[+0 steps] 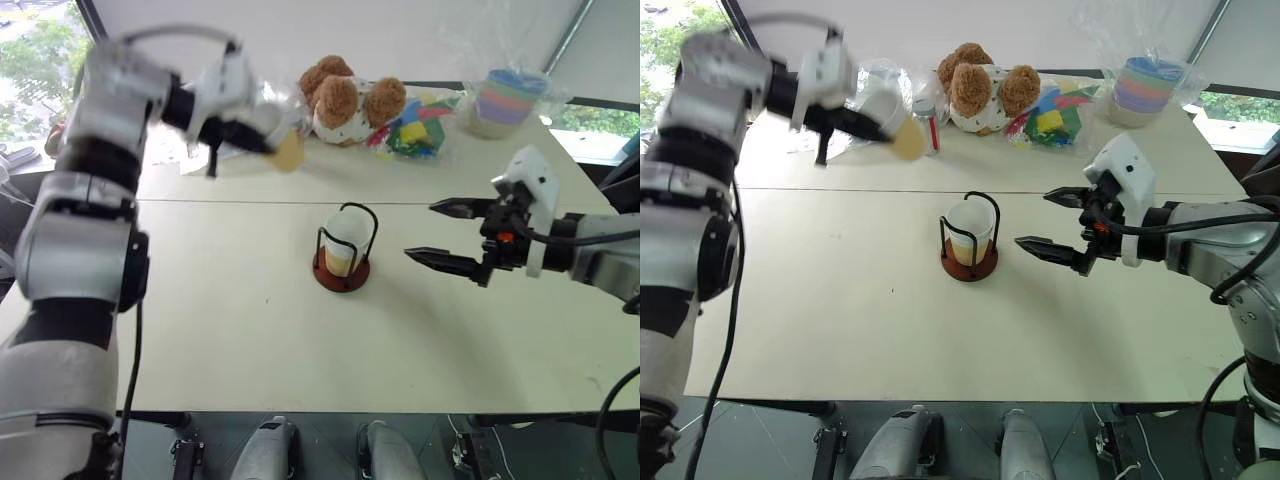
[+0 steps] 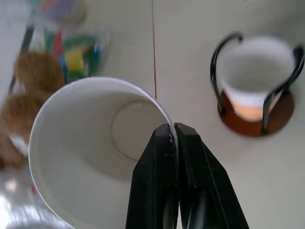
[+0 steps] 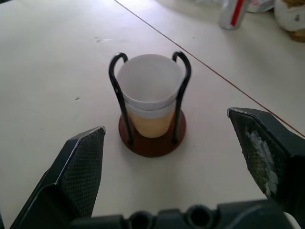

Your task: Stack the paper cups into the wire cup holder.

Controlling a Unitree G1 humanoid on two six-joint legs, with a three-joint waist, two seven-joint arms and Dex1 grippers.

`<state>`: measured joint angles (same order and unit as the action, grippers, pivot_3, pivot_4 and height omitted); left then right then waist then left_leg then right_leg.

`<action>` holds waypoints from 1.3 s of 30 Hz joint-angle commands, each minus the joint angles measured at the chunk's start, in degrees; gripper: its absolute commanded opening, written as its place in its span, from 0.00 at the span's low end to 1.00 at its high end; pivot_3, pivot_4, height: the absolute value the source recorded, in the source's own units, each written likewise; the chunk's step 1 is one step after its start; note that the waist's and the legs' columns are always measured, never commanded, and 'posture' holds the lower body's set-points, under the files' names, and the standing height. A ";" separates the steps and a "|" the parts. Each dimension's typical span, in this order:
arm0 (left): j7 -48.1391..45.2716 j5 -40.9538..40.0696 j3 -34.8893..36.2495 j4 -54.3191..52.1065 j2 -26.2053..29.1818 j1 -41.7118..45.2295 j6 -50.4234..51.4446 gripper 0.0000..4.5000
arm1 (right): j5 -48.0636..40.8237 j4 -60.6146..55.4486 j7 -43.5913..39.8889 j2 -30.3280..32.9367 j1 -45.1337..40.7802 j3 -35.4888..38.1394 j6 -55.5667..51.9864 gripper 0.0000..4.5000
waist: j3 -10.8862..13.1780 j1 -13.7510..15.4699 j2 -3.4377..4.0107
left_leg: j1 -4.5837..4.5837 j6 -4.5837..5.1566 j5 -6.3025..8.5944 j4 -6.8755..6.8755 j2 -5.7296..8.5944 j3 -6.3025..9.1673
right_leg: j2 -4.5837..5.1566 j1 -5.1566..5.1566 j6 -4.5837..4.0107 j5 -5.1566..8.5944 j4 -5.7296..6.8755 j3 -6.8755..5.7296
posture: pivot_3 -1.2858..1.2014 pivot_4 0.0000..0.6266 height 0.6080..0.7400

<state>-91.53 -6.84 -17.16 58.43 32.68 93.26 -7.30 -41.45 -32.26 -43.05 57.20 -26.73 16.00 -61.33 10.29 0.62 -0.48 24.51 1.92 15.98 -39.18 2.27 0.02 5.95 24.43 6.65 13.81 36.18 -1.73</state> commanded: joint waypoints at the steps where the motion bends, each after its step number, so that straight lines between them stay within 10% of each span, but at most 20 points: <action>1: -0.97 -12.22 -9.42 -5.15 0.37 -0.69 2.99 0.01 | -0.25 -2.14 1.70 0.98 2.21 6.13 0.32 1.00 | -0.02 -0.35 0.08 | -0.02 0.00 0.00 0.02 0.00 0.00 | -0.01 0.00 0.00 0.00 0.01 0.01 | 0.52 0.24 1.00; 13: -0.97 -25.18 -34.73 -8.03 4.27 0.55 -4.99 0.01 | -4.72 -9.46 7.93 -1.35 12.59 14.83 -3.01 1.00 | 0.00 -1.10 0.08 | -0.10 -0.10 -0.07 -0.03 -0.07 0.01 | -0.06 0.06 -0.02 0.00 0.07 0.13 | 0.52 0.24 1.00; 26: -0.97 -28.42 -41.93 -7.51 3.43 0.73 -8.10 0.01 | -6.18 -8.87 10.98 -2.15 12.04 12.32 -1.68 1.00 | 0.01 0.13 0.07 | -0.07 -0.10 -0.07 -0.05 -0.03 0.00 | -0.05 0.04 -0.02 0.00 0.00 0.13 | 0.52 0.24 1.00; 33: -0.97 -25.73 -35.31 -0.57 -2.02 1.59 -9.90 0.64 | -7.49 -9.38 12.47 -2.23 12.39 12.07 -1.96 1.00 | 0.01 0.11 0.06 | -0.06 -0.10 -0.07 -0.07 -0.02 0.00 | -0.05 0.03 -0.02 0.00 0.00 0.11 | 0.52 0.24 1.00; 39: -0.97 -24.43 -25.98 2.83 -1.57 2.83 -5.65 0.64 | -7.10 -7.70 12.52 -2.35 13.30 11.93 -0.96 1.00 | 0.01 -0.01 0.06 | -0.07 -0.09 -0.06 -0.07 -0.04 0.00 | -0.07 0.03 -0.02 0.00 0.01 0.11 | 0.52 0.24 1.00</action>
<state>-92.30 -31.61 -48.51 60.08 29.76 93.17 -14.98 -48.57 -40.00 -30.63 55.05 -13.68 27.20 -63.73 10.31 0.61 -0.42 24.43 1.82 15.91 -39.25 2.23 0.02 5.88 24.46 6.63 13.81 36.19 -1.63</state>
